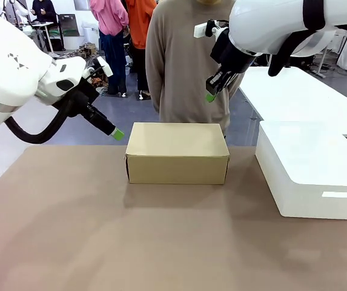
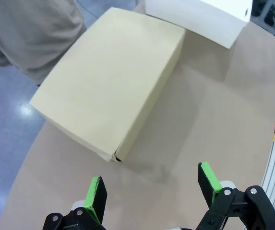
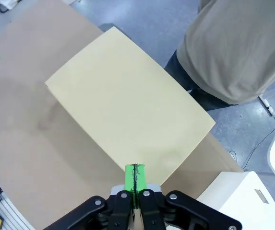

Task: Pack the shoes into the box.
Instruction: Press down on the lid of the Shoes Box.

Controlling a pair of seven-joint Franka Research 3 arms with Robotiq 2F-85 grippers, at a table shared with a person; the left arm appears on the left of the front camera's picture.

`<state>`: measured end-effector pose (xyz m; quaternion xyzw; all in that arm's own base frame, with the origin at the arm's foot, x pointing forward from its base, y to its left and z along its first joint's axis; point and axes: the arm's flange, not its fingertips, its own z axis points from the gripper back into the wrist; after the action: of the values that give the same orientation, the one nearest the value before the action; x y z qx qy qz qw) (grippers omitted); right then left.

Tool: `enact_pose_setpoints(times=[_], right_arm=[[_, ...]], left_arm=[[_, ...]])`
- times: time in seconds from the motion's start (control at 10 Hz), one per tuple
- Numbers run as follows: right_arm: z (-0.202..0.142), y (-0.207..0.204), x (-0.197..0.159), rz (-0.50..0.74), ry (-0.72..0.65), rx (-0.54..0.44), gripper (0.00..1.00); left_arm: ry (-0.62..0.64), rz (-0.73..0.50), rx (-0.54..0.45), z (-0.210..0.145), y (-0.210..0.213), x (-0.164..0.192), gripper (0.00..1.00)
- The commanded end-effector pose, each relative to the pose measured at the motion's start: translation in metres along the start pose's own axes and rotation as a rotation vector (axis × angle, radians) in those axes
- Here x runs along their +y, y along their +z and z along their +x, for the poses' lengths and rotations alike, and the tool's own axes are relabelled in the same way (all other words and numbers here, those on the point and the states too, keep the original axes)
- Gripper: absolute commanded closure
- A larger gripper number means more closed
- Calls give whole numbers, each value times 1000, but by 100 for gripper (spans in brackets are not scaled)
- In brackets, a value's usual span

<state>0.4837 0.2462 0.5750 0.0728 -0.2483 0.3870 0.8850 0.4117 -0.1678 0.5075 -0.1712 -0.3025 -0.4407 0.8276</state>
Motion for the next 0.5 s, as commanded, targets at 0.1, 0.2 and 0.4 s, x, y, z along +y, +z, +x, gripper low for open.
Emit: enact_pose_setpoints(times=[0.1,0.2,0.4], right_arm=[[28,-17,7,-23,-156,-2,100],[39,-29,9,-57,-209,13,100],[57,-57,14,-106,-272,47,100]], left_arm=[[93,145,-47,2,13,-20,0],[80,116,-39,3,21,-22,0],[67,125,-32,-6,40,-15,0]])
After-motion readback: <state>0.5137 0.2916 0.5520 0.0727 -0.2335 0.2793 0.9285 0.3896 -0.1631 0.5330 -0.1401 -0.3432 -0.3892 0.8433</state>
